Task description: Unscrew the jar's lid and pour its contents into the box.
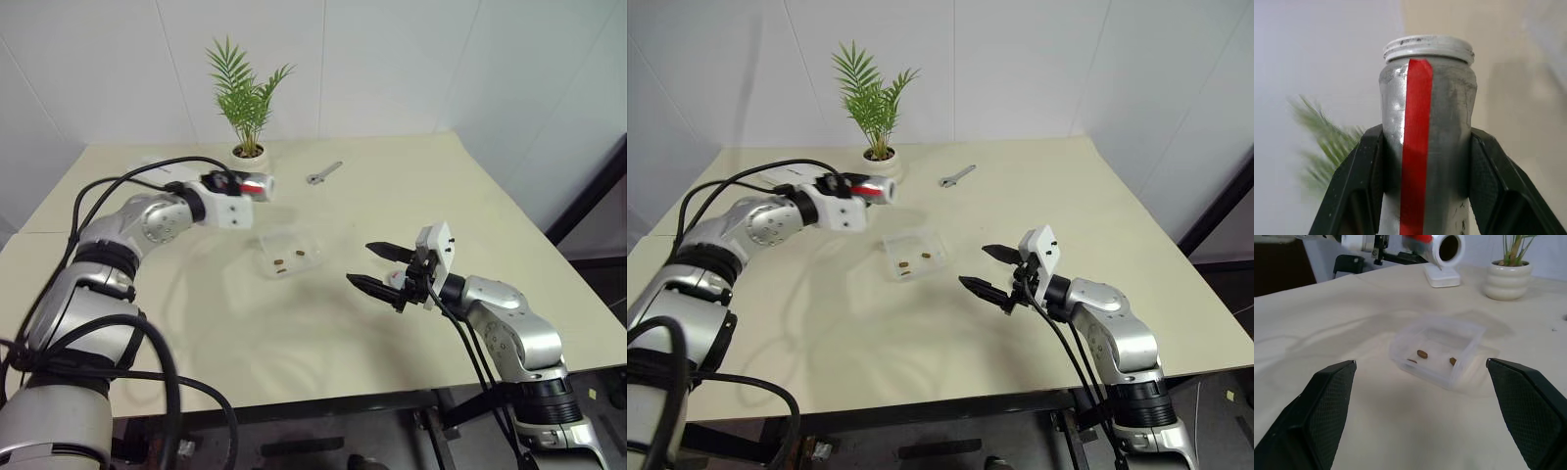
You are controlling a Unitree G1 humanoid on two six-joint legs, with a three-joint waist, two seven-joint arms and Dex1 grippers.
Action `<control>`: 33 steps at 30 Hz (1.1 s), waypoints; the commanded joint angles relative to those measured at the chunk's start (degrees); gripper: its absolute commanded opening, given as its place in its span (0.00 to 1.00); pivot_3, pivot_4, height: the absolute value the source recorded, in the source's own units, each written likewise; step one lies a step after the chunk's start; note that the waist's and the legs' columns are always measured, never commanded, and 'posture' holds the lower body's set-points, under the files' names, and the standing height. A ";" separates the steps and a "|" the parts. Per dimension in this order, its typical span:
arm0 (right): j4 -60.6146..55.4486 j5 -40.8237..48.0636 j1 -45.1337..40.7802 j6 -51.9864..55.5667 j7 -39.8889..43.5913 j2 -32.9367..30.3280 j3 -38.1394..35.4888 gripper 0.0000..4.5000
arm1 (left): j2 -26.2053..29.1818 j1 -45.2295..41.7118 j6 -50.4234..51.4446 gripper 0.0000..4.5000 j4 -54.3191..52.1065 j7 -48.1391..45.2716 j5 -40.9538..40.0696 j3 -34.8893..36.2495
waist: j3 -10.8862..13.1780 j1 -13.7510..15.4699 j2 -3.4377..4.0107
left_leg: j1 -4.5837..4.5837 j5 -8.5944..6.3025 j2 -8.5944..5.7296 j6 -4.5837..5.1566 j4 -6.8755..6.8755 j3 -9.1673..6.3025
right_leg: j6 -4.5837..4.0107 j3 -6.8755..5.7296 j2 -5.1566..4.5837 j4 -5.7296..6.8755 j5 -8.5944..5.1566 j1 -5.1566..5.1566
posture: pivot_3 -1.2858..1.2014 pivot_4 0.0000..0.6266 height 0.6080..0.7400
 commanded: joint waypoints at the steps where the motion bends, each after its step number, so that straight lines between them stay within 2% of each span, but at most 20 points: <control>1: 1.02 -1.17 -2.06 -4.51 2.70 -0.92 0.70 1.00 | 0.73 4.09 11.01 0.42 -5.47 -9.76 -16.32 12.75 | 0.00 -0.05 0.00 | 0.01 -0.01 0.00 0.02 0.06 0.00 | 0.00 0.02 0.00 0.07 0.00 0.01 | 0.52 0.24 1.00; 5: 2.65 -1.94 -2.96 -6.62 4.20 -0.73 1.37 1.00 | 0.39 11.40 27.65 0.42 -12.85 -11.46 -30.98 26.64 | 0.00 -0.12 0.00 | 0.01 -0.03 0.00 0.07 0.42 -0.06 | 0.01 0.05 0.00 0.41 0.00 0.03 | 0.52 0.24 1.00; 9: 3.71 -2.61 -3.40 -8.18 5.01 -0.70 1.90 1.00 | -0.47 18.76 41.98 0.42 -21.84 -6.15 -43.01 39.60 | -0.01 -0.17 -0.02 | 0.06 0.01 0.00 0.09 0.59 -0.13 | 0.01 0.07 0.00 0.71 0.01 0.05 | 0.52 0.24 1.00; 12: 4.80 -3.42 -3.91 -9.79 5.33 -0.40 2.15 1.00 | -1.93 24.30 44.47 0.42 -26.54 -2.97 -50.26 48.24 | -0.02 -0.24 -0.03 | 0.14 0.06 0.00 0.08 0.62 -0.18 | -0.01 0.07 0.01 0.75 0.02 0.06 | 0.52 0.24 1.00; 15: 6.69 -3.64 -4.71 -13.85 6.03 0.92 1.85 1.00 | -2.66 28.79 41.87 0.42 -28.18 -2.07 -51.06 50.59 | -0.04 -0.11 -0.06 | 0.21 0.16 0.00 0.09 0.61 -0.21 | -0.09 0.06 0.02 0.78 0.08 0.06 | 0.52 0.24 1.00; 18: 9.15 -4.30 -5.86 -16.53 6.75 1.81 2.28 1.00 | -3.50 32.71 33.61 0.42 -27.01 -4.19 -49.44 50.16 | -0.08 -0.05 -0.13 | 0.24 0.29 -0.01 0.01 0.61 -0.23 | -0.17 0.06 0.03 0.80 0.18 0.07 | 0.52 0.24 1.00; 25: 12.48 -5.33 -7.88 -18.89 7.14 3.31 3.45 1.00 | -4.86 35.17 22.27 0.42 -18.50 -6.91 -49.24 50.26 | -0.12 0.02 -0.20 | 0.23 0.51 0.00 0.00 0.60 -0.17 | -0.30 0.04 0.03 0.52 0.43 0.11 | 0.52 0.24 1.00; 29: 12.93 -5.31 -8.33 -19.19 6.92 3.75 3.38 1.00 | -7.29 36.57 9.44 0.42 -16.50 -6.81 -50.68 52.56 | -0.13 -0.07 -0.21 | 0.22 0.51 0.00 0.00 0.58 -0.15 | -0.30 0.04 0.03 0.47 0.45 0.11 | 0.52 0.24 1.00; 33: 12.97 -5.12 -8.60 -19.23 6.65 4.17 3.41 1.00 | -8.19 38.24 9.21 0.42 -15.25 -7.36 -50.67 51.95 | -0.14 -0.09 -0.23 | 0.22 0.51 0.01 0.00 0.52 -0.13 | -0.30 0.04 0.03 0.42 0.45 0.11 | 0.52 0.24 1.00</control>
